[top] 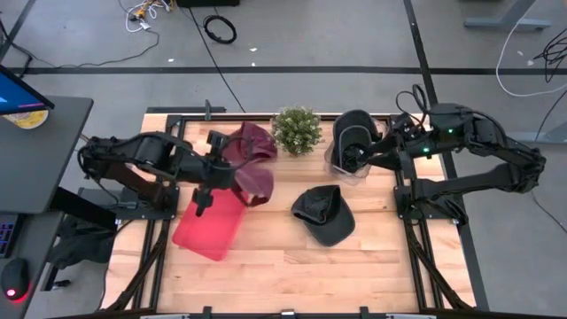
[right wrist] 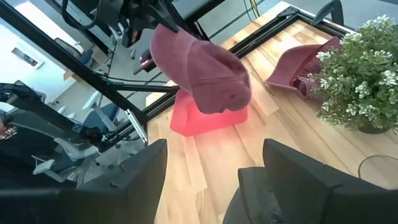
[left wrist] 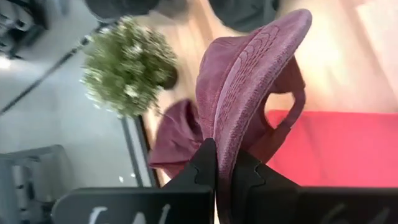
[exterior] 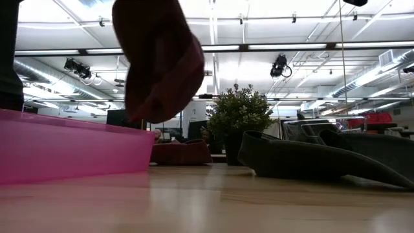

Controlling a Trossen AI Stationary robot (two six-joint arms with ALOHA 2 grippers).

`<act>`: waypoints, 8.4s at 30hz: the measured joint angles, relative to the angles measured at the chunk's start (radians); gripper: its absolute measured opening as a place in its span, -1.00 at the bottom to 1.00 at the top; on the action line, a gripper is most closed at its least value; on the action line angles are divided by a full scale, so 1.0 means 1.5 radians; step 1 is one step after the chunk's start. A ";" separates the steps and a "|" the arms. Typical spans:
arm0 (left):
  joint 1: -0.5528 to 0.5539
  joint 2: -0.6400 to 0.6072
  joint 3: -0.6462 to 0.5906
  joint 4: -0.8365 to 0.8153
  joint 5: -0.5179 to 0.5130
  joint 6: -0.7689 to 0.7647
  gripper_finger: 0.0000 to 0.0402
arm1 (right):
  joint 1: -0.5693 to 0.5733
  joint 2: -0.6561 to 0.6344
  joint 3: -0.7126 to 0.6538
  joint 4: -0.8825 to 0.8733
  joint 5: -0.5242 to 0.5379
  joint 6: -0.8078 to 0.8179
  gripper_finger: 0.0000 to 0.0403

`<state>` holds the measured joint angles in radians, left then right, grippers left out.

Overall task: Pick & Place hat
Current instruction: Put the right red cap into the red bin, then put the red cap into the red bin

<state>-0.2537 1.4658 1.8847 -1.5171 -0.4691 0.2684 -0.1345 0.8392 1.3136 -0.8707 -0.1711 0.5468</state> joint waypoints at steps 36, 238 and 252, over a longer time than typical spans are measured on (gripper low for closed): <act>-0.058 -0.059 0.074 -0.036 0.500 -0.551 -0.94 | 0.000 0.054 0.000 0.002 0.017 -0.023 0.33; -0.100 -0.053 -0.578 0.183 0.339 -0.502 0.26 | 0.000 0.106 0.000 0.011 0.068 -0.064 0.33; 0.105 -0.143 -0.301 0.058 -0.029 -0.638 -0.06 | 0.000 0.105 0.000 0.013 0.068 -0.070 0.33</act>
<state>-0.0965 1.2516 1.4325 -1.4297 -0.5128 -0.6886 -0.1345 0.9974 1.3132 -0.8516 -0.0685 0.4418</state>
